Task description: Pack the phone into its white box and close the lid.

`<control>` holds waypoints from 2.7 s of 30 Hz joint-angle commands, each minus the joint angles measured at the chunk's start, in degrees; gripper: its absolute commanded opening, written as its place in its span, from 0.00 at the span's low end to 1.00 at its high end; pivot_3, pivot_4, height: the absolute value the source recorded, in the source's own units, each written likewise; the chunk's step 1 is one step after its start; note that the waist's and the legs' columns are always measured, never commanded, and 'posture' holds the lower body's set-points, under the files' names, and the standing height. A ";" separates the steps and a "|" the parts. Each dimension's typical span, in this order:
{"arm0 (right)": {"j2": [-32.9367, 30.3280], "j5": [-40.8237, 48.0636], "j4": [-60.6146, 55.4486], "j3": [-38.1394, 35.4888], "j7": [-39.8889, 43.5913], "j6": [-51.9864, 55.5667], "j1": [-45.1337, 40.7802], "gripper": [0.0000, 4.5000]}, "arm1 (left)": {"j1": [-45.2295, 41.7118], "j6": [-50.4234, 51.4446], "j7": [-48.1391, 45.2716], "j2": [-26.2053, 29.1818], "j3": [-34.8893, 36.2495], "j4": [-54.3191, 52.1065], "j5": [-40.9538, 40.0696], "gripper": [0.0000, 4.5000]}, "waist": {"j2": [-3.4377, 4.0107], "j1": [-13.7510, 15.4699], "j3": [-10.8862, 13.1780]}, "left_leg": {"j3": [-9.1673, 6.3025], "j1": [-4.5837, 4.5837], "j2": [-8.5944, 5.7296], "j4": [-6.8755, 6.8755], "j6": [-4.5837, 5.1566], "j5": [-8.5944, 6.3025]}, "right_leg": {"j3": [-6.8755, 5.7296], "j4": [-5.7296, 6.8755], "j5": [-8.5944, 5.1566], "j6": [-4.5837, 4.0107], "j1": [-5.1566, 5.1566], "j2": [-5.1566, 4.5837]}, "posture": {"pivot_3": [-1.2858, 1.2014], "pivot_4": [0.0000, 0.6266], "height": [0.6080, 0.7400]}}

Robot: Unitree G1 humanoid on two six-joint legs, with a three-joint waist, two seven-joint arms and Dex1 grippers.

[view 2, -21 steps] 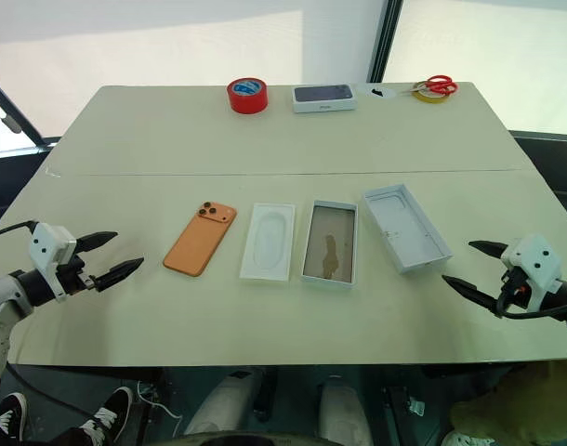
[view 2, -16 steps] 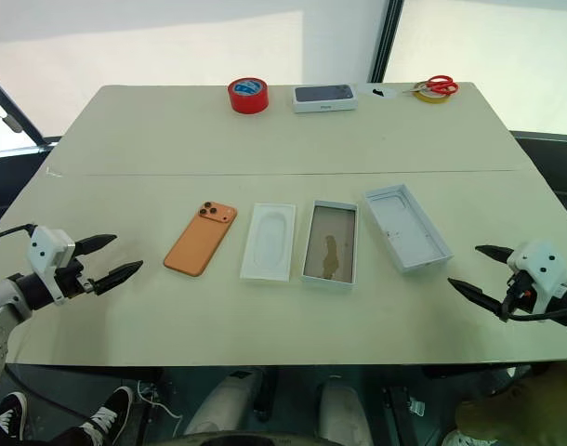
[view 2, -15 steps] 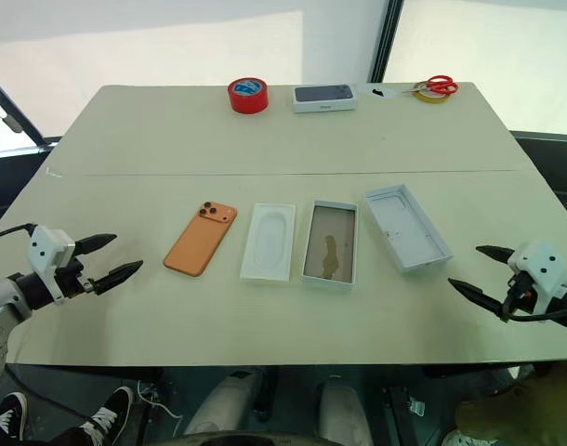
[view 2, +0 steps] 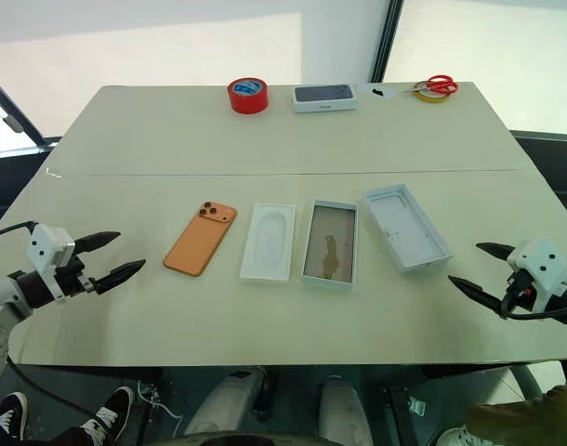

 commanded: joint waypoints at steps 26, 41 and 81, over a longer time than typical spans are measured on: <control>7.23 -0.76 -33.77 21.72 -7.09 13.63 -15.69 0.99 | -17.30 47.22 21.79 -16.55 -15.59 -20.70 -14.76 1.00 | -0.01 0.34 0.05 | -0.04 -0.06 -0.05 0.12 0.02 0.01 | -0.04 0.00 0.13 0.24 -0.01 0.01 | 0.52 0.24 1.00; 7.97 -2.37 -33.19 23.76 -6.96 12.75 -17.68 0.99 | -21.62 59.81 37.70 -30.39 -12.68 -15.61 -16.80 1.00 | -0.10 1.43 0.07 | -0.04 -0.04 -0.04 0.24 0.02 0.02 | -0.06 0.02 0.14 0.25 0.07 0.04 | 0.52 0.24 1.00; 9.57 -7.18 -31.49 37.78 -2.61 28.38 -21.19 0.01 | -25.42 64.71 47.27 -36.21 -1.56 -17.02 -26.08 0.00 | -0.38 1.28 0.15 | -0.05 -0.01 -0.06 0.30 0.01 0.02 | -0.10 0.05 0.15 0.27 0.11 0.05 | 0.52 0.24 1.00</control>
